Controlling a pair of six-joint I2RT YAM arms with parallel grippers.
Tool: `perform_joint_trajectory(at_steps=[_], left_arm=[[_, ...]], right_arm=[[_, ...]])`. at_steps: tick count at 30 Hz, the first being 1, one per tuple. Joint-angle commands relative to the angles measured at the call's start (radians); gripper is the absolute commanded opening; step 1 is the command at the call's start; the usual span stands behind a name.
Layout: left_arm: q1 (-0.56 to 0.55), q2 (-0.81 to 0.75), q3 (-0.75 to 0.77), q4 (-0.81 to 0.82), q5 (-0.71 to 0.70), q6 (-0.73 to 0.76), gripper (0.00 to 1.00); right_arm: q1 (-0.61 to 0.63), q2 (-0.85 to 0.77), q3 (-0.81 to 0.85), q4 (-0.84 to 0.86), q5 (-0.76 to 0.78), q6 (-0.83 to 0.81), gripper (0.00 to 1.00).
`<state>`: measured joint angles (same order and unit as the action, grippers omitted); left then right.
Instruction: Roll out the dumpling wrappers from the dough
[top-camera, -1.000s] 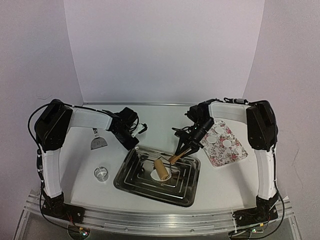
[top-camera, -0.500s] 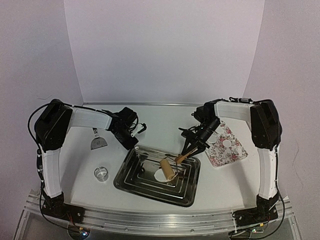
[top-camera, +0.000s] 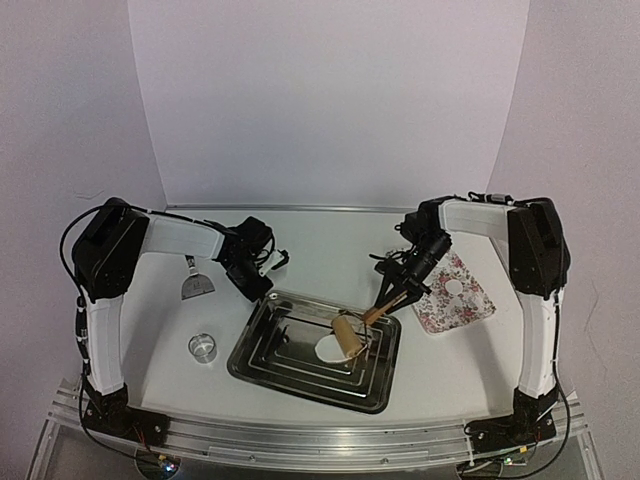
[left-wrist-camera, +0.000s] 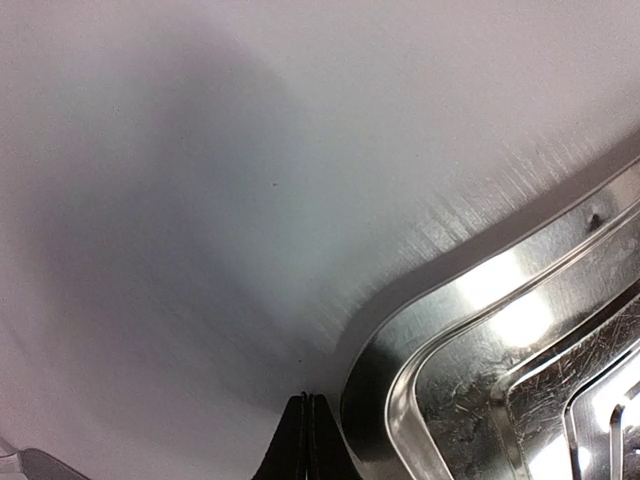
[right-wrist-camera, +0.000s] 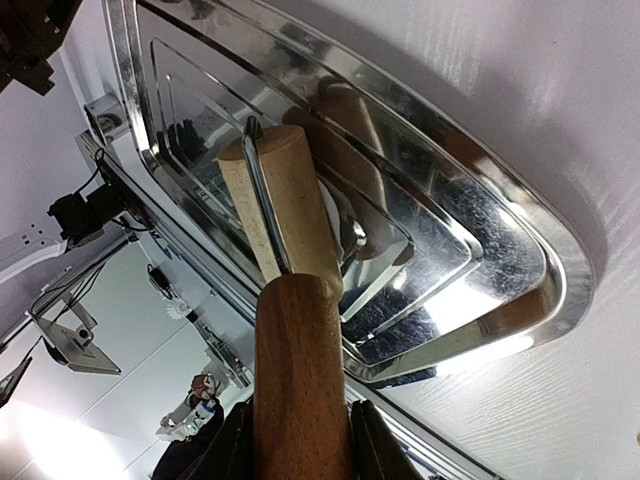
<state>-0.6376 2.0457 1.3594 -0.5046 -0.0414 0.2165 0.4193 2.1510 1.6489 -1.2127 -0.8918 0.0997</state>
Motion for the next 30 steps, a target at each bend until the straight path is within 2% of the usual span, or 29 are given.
perform_joint_trajectory(at_steps=[1, 10, 17, 26, 30], left_arm=[[0.007, 0.037, 0.007, -0.065, -0.014, 0.002, 0.00], [0.022, 0.028, 0.030, -0.058, -0.008, -0.030, 0.01], [0.066, -0.058, 0.022, -0.028, 0.024, -0.132, 0.14], [0.103, -0.213, 0.027, 0.009, 0.075, -0.350, 0.40], [0.115, -0.290, 0.020, 0.038, 0.102, -0.453, 0.46]], right_arm=[[-0.041, 0.090, -0.077, -0.009, 0.708, 0.081, 0.00], [-0.072, 0.065, -0.082, -0.017, 0.721, 0.085, 0.00], [-0.073, 0.003, 0.006, -0.072, 0.682, 0.093, 0.00], [-0.073, -0.113, 0.248, -0.080, 0.252, 0.019, 0.00], [-0.073, -0.135, 0.346, -0.062, 0.127, 0.043, 0.00]])
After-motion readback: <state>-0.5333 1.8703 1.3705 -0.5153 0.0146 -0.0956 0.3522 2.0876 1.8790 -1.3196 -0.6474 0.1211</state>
